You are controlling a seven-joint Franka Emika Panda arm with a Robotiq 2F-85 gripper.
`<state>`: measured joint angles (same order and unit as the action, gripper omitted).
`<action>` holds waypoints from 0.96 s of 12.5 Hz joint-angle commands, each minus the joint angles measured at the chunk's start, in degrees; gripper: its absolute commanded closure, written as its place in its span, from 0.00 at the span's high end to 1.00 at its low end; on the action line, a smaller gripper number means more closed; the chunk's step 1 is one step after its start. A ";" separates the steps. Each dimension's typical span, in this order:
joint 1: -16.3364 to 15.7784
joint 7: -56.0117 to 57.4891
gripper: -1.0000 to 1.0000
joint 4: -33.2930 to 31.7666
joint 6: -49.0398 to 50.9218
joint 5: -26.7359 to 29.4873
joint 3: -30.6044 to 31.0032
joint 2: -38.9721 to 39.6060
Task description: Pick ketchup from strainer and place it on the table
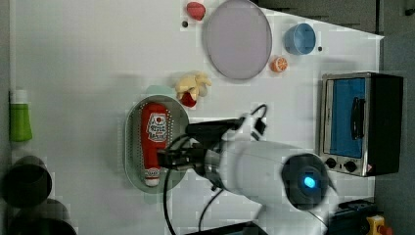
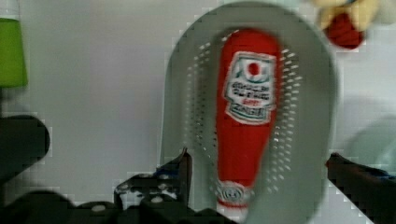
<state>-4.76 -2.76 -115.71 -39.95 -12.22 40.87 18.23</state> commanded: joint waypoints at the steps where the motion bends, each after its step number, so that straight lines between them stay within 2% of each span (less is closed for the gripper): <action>1: 0.76 -6.26 1.00 -1.87 -5.28 -4.65 -1.32 5.89; 6: 0.42 -11.01 1.00 -1.49 -12.42 -14.43 -2.64 15.72; 10: -0.45 -15.11 1.00 -0.09 -15.28 -18.68 -3.79 20.93; 11: -0.76 -15.12 0.96 0.49 -15.27 -19.52 -4.19 21.54; 12: -0.99 -15.13 0.84 0.72 -15.29 -19.73 -4.39 21.77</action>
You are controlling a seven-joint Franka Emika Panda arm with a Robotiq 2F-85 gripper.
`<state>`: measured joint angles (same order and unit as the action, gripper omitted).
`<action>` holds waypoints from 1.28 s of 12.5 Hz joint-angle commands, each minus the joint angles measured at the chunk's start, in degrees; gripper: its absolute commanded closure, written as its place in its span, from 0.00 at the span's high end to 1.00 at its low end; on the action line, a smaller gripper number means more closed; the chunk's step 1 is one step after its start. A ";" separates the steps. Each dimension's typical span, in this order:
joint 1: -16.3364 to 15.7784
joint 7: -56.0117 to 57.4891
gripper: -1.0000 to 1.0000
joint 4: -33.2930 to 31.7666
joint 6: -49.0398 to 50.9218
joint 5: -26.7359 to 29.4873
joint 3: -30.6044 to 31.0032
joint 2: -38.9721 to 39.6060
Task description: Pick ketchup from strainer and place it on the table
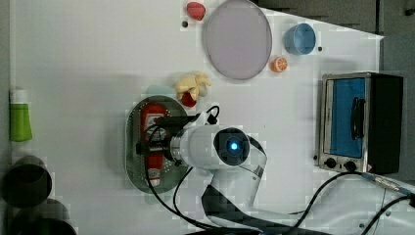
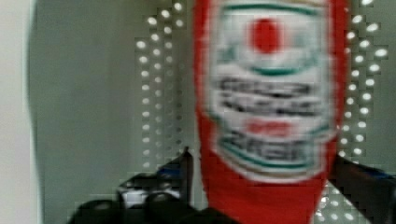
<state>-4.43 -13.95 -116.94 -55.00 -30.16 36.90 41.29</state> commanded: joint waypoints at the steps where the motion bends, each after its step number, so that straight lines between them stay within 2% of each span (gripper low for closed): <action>1: -1.40 -3.94 0.71 2.05 -0.19 -1.79 -0.52 -1.41; 2: -1.36 -3.94 0.60 2.06 -0.19 -1.79 -0.51 -1.65; 4: -1.13 -3.94 0.60 1.73 0.88 -1.77 -0.40 -3.16; 7: 0.47 -3.94 0.60 0.76 4.55 -0.20 2.28 -9.37; 12: 4.18 -3.20 0.60 2.25 12.30 15.62 7.23 -22.33; 14: 5.14 -0.95 0.60 3.67 18.37 17.36 6.86 -25.82; 16: 7.41 3.81 0.60 4.87 23.20 17.42 5.74 -27.92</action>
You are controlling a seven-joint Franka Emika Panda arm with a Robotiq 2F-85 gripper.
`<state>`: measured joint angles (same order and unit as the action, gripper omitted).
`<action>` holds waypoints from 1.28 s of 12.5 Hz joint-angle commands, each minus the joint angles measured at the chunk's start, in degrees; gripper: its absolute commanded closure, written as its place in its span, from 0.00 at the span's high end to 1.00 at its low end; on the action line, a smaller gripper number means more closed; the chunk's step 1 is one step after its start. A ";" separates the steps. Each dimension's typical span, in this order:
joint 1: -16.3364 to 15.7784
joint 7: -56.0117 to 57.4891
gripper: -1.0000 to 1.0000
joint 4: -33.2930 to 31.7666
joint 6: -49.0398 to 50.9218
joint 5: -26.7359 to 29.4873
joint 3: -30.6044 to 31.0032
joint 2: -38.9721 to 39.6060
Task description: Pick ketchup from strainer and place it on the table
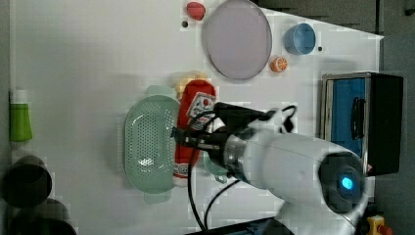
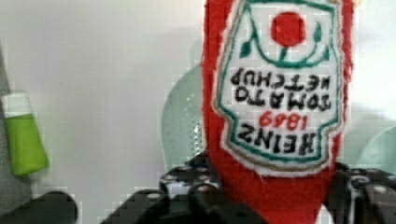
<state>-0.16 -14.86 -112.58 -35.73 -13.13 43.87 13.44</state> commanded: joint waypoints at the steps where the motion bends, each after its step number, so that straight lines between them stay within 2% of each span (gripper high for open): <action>1: 4.59 7.09 0.60 1.01 4.71 0.40 -2.14 -0.59; 5: 10.65 14.09 0.60 2.32 4.27 0.37 -7.64 -0.91; 8: 14.52 15.19 0.60 2.63 2.45 0.32 -12.64 -0.91; 13: 18.44 27.91 0.60 1.38 2.23 0.32 -19.70 -1.02; 16: 20.49 34.32 0.60 -2.73 -0.97 0.38 -22.03 -2.04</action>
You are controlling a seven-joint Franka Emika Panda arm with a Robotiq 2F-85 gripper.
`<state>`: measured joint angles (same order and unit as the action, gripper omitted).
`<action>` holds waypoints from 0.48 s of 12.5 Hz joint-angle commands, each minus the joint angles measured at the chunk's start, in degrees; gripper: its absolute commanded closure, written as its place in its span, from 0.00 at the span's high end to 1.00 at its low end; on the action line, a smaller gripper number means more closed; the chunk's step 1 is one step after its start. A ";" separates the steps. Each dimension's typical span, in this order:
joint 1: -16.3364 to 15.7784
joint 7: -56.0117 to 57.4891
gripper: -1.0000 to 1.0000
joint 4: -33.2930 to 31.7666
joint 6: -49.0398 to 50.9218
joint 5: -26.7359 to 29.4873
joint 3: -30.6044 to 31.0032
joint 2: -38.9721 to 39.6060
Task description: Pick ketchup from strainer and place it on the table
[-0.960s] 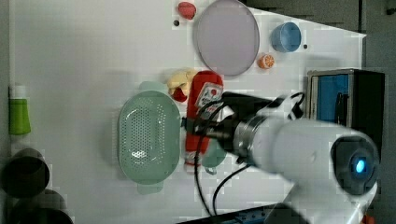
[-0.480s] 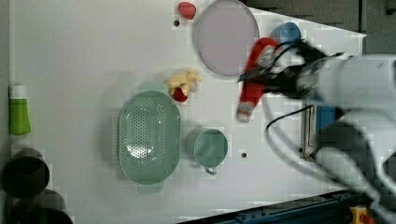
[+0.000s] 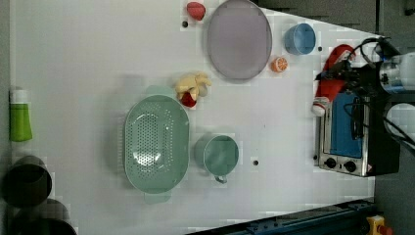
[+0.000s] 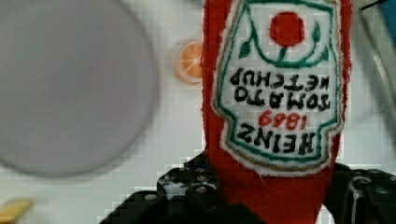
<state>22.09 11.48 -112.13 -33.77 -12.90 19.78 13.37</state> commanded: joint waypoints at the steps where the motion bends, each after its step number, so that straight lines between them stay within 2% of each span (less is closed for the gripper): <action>1: -1.10 8.15 0.60 -5.79 -5.99 0.16 1.73 -2.49; 4: 0.07 8.15 0.60 -13.82 -14.73 0.16 1.21 -2.79; 6: 0.57 8.14 0.60 -17.59 -15.85 0.17 1.04 -2.32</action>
<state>23.43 16.28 -129.36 -48.37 -12.83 19.40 11.51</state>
